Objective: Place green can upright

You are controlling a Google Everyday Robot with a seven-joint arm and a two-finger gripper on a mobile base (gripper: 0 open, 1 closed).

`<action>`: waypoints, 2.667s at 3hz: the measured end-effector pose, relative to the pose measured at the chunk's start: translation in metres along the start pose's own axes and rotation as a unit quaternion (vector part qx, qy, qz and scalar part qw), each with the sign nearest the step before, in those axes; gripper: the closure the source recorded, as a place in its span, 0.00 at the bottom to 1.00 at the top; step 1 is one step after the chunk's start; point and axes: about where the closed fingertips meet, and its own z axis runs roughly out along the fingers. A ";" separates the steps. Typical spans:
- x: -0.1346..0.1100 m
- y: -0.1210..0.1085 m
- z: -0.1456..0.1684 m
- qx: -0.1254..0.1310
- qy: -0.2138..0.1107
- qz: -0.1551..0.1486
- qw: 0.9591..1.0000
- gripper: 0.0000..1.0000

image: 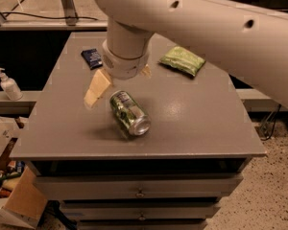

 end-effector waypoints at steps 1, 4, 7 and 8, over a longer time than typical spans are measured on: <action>-0.015 0.011 0.012 0.000 0.002 -0.018 1.000 0.00; 0.010 -0.008 0.041 0.018 0.037 -0.015 0.999 0.00; 0.011 -0.016 0.031 0.022 0.021 -0.014 0.999 0.64; -0.008 -0.026 0.006 -0.006 -0.030 -0.005 1.000 0.88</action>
Offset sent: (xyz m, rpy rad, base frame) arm 0.0107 0.0195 -0.0331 -0.0600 0.0125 0.0549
